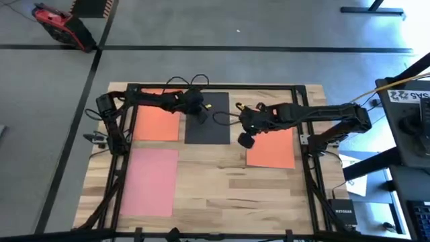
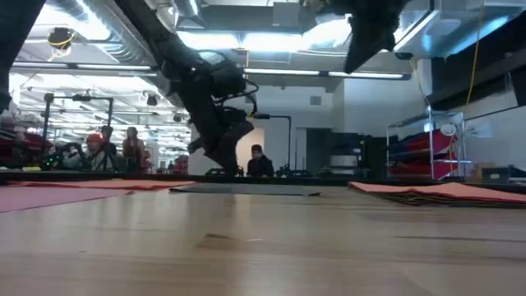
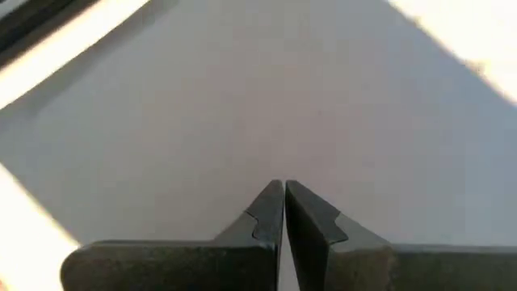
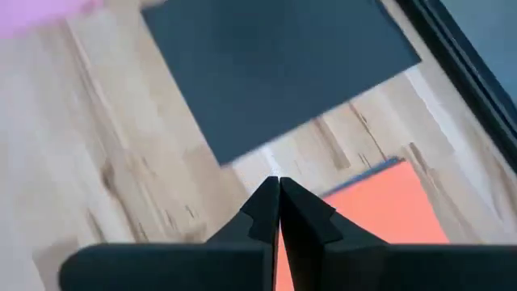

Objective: Organize paper
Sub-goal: Stack the orange color paper on top of the other orange color paper

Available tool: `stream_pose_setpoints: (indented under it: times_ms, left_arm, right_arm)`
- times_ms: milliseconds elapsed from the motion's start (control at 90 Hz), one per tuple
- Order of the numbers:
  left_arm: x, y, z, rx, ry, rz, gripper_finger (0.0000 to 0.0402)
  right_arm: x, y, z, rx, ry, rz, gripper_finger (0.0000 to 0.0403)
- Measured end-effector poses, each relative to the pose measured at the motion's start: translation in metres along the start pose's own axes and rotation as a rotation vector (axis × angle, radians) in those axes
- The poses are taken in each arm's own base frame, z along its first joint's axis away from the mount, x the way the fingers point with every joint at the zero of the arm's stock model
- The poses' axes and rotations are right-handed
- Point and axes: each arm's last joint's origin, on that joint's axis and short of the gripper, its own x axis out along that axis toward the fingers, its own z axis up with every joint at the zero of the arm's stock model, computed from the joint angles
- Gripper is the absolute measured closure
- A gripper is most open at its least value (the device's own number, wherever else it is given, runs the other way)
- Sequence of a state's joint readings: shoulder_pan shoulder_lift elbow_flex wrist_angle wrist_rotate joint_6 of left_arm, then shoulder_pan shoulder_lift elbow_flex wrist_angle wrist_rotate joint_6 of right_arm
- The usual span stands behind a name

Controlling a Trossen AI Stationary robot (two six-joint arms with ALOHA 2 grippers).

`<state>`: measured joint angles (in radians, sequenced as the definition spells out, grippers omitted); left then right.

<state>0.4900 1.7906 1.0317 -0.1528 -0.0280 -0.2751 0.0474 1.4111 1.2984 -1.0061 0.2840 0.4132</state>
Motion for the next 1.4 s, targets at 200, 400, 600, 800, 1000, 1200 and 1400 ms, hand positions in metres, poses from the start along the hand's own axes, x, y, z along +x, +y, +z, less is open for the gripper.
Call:
stream_pose_setpoints:
  times_ms: [200, 400, 600, 800, 1000, 1200, 1400]
  left_arm:
    - [-0.015, -0.017, 0.016, -0.061, -0.107, -0.255, 0.0402]
    - [-0.025, -0.037, 0.03, -0.112, -0.235, -0.524, 0.0402]
    - [-0.03, -0.056, 0.02, -0.176, -0.34, -0.73, 0.0402]
    - [-0.03, -0.066, -0.007, -0.203, -0.358, -0.838, 0.0402]
    - [-0.026, -0.073, -0.025, -0.207, -0.304, -0.821, 0.0402]
    - [-0.026, -0.076, -0.028, -0.199, -0.304, -0.81, 0.0402]
    - [-0.026, -0.077, -0.03, -0.194, -0.289, -0.804, 0.0402]
  right_arm:
    - [0.011, 0.005, -0.043, 0.013, -0.028, 0.136, 0.0403]
    - [0.023, 0.01, -0.086, 0.04, -0.13, 0.327, 0.0403]
    - [0.039, 0.019, -0.114, 0.016, -0.086, 0.374, 0.0388]
    - [0.061, 0.031, -0.13, -0.1, 0.017, 0.361, 0.0321]
    - [0.087, 0.04, -0.135, -0.196, 0.08, 0.312, 0.0259]
    - [0.108, 0.049, -0.138, -0.261, 0.11, 0.306, 0.0245]
    - [0.118, 0.051, -0.141, -0.273, 0.13, 0.266, 0.0245]
